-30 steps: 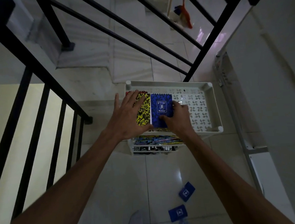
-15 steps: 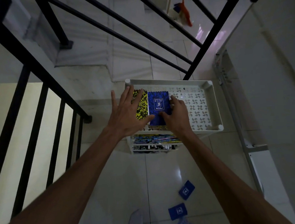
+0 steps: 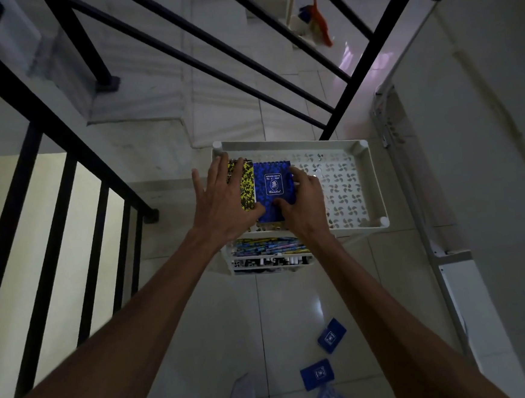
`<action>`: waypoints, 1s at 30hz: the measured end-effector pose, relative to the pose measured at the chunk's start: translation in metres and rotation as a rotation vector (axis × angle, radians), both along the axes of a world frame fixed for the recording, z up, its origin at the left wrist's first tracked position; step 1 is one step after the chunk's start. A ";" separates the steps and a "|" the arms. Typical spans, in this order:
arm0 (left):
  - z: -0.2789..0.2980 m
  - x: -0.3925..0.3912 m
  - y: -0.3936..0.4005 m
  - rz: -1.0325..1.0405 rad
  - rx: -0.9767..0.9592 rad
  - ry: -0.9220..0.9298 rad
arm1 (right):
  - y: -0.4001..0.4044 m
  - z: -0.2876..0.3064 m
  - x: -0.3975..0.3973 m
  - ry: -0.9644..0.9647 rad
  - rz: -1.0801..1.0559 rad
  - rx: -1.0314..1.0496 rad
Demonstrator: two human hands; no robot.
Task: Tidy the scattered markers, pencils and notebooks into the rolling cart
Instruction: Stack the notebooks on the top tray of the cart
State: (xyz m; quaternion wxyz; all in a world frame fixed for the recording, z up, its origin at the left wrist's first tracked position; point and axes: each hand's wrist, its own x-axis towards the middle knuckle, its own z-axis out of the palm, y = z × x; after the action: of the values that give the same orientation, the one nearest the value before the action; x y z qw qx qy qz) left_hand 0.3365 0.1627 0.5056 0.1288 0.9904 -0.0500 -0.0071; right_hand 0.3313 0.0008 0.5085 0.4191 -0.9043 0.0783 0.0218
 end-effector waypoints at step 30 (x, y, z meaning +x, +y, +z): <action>-0.036 -0.225 -0.132 -0.282 -0.397 -0.142 | -0.136 -0.036 -0.266 -0.270 -0.285 0.122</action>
State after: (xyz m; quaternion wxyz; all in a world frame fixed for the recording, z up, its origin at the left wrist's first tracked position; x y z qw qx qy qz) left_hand 0.1110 0.0308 0.4697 0.3145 0.9270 -0.1969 0.0546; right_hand 0.0655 -0.1348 0.4721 0.4787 -0.8517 0.1472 -0.1544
